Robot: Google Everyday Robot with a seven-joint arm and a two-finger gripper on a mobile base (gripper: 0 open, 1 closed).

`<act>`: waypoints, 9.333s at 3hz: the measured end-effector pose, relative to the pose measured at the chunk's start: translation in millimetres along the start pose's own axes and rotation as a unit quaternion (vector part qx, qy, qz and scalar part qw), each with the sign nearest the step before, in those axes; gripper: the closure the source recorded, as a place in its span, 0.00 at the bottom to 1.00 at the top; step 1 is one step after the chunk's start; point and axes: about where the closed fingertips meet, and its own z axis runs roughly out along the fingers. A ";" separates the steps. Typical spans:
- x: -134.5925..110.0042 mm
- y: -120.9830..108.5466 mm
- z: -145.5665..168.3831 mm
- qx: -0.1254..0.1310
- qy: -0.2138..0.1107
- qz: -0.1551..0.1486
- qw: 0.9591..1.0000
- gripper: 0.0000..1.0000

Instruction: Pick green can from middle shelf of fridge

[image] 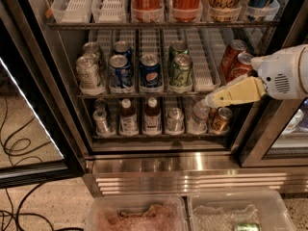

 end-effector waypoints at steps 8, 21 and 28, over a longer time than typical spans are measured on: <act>2.4 30.8 88.0 0.075 -0.017 0.103 0.992 0.00; -38.7 -32.2 108.8 0.269 -0.081 0.151 0.948 0.00; -45.2 -14.2 185.8 0.355 -0.020 0.029 0.934 0.00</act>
Offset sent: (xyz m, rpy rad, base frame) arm 0.0031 0.0233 -0.0310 0.0322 0.0574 -0.0152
